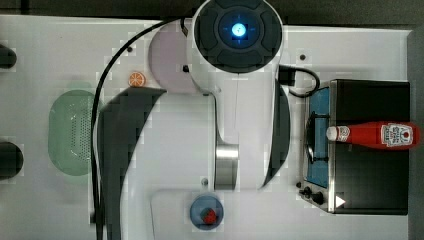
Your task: Pick Ketchup from oven and place it on table.
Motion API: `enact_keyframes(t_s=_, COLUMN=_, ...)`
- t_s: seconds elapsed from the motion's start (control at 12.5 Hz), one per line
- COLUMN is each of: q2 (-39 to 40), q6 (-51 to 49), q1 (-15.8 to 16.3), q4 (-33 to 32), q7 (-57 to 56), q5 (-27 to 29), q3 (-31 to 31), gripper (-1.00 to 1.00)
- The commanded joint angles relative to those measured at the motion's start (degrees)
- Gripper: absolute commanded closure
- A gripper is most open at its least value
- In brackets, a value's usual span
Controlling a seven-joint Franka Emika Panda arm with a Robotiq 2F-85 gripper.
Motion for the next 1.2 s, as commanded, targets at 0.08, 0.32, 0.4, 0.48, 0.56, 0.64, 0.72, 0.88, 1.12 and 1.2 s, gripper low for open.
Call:
enact_keyframes(t_s=0.08, q2=-24.7, q6=-9.3, q1=-1.5, q4=-13.9, q7=-2.7, q5=-0.8, q3=-2.2, gripper=-0.58)
enact_keyframes(t_s=0.32, q2=-24.6, q6=-8.6, q1=-1.7, q4=-13.9, q7=-2.7, q5=-0.9, q3=-2.6, gripper=-1.0)
enact_keyframes(t_s=0.4, q2=-24.5, q6=-7.6, q1=-1.8, q4=-13.8, q7=-2.7, q5=-0.9, q3=-3.2, gripper=-1.0)
enact_keyframes(t_s=0.48, q2=-24.2, q6=-5.9, q1=-2.2, q4=-13.9, q7=-2.7, q5=-0.9, q3=-4.1, gripper=-1.0)
enact_keyframes(t_s=0.56, q2=-23.7, q6=-4.3, q1=-2.6, q4=-13.8, q7=-2.7, q5=-0.9, q3=-5.3, gripper=-1.0)
enact_keyframes(t_s=0.64, q2=-23.1, q6=-2.5, q1=-3.0, q4=-13.8, q7=-2.7, q5=-0.9, q3=-6.7, gripper=-1.0)
enact_keyframes(t_s=0.72, q2=-22.3, q6=-1.2, q1=-3.4, q4=-13.8, q7=-2.7, q5=-0.9, q3=-8.4, gripper=-1.0)
enact_keyframes(t_s=0.88, q2=-20.0, q6=0.3, q1=-4.0, q4=-13.8, q7=-2.7, q5=-0.9, q3=-12.3, gripper=-1.0)
enact_keyframes(t_s=1.12, q2=-15.6, q6=1.1, q1=-4.6, q4=-13.5, q7=-2.8, q5=-0.9, q3=-18.2, gripper=-1.0)
enact_keyframes(t_s=1.2, q2=-14.0, q6=2.2, q1=-4.7, q4=-13.4, q7=-3.2, q5=-0.9, q3=-20.2, gripper=-1.0)
